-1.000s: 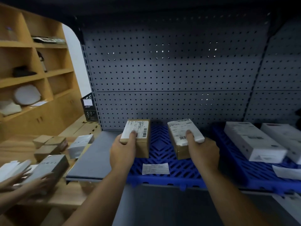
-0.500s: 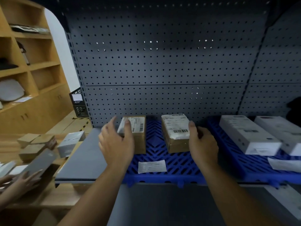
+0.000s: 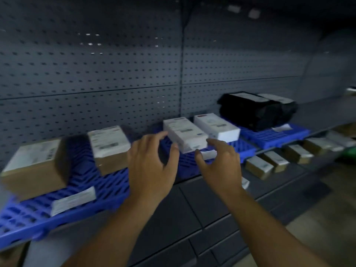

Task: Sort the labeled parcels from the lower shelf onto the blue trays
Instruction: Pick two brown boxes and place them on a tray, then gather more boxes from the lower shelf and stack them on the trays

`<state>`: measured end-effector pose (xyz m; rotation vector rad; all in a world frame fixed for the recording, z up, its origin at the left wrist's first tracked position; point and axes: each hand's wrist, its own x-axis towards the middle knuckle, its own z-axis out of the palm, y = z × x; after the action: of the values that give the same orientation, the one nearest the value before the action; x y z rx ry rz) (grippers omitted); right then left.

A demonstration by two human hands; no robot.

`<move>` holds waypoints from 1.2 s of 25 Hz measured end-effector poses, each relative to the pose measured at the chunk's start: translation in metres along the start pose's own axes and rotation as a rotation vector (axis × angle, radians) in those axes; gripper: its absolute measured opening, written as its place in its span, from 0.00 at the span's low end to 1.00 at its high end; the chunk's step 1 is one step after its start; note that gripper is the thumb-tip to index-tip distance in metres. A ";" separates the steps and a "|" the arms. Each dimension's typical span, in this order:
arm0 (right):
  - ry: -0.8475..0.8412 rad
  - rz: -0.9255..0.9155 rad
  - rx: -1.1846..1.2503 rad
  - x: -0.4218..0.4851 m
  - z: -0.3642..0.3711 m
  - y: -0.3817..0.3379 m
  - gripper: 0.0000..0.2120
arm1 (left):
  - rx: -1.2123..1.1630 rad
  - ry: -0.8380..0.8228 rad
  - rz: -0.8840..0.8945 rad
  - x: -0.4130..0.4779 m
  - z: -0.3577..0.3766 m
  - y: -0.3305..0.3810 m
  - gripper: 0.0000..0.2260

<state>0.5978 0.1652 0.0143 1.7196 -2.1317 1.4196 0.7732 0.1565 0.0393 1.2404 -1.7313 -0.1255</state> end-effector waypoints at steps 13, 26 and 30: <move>0.084 0.255 -0.224 0.011 -0.213 0.291 0.19 | -0.261 -0.329 0.094 -0.075 0.253 0.219 0.18; -0.041 0.366 -0.331 0.112 -0.248 0.483 0.21 | -0.210 -0.545 -0.141 -0.044 0.470 0.250 0.11; -0.134 0.373 -0.341 0.155 -0.234 0.535 0.22 | -0.121 -0.562 -0.271 -0.023 0.527 0.239 0.15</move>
<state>0.0027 0.1827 -0.0887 1.3795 -2.6841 0.9369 0.2228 0.0676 -0.1184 1.4313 -1.9713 -0.7921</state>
